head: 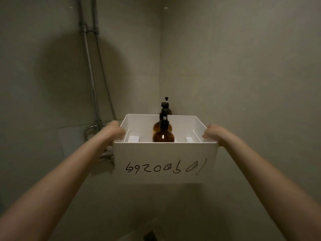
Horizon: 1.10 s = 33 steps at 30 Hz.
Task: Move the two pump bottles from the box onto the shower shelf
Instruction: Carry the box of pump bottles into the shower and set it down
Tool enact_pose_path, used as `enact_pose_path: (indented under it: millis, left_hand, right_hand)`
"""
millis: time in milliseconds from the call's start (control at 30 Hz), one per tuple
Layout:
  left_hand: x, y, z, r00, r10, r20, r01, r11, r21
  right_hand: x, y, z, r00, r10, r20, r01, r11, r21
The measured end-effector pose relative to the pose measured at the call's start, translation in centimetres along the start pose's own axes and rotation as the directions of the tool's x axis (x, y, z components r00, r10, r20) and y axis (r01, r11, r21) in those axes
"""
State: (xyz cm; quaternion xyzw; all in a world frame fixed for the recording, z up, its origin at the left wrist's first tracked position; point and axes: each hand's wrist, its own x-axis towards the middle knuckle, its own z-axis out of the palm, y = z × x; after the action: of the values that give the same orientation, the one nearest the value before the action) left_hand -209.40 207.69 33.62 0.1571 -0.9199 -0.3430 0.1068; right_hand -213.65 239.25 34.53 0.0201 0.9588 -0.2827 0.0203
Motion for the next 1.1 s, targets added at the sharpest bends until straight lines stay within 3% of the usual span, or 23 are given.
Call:
enact_pose_path:
  millis: [200, 533, 833, 1100]
  left_hand:
    - [-0.9, -2.9, -0.4, 0.966, -0.199, -0.165, 0.191, 0.979, -0.066]
    - [-3.7, -9.9, -0.9, 0.859, -0.429, -0.279, 0.415, 0.903, -0.109]
    - [-3.8, -17.7, 0.8, 0.829, -0.498, -0.256, 0.486, 0.867, -0.112]
    - [-2.8, -24.1, 5.5, 0.83, -0.518, -0.208, 0.507, 0.855, -0.11]
  right_hand:
    - [6.6, -3.2, 3.6, 0.982, -0.161, 0.096, 0.156, 0.986, 0.056]
    - [9.8, -7.5, 13.7, 0.916, -0.31, 0.256, 0.288, 0.95, 0.12]
    - [9.0, -7.5, 22.9, 0.901, -0.283, 0.33, 0.248, 0.958, 0.144]
    - [9.8, -5.3, 30.1, 0.925, -0.227, 0.304, 0.202, 0.973, 0.111]
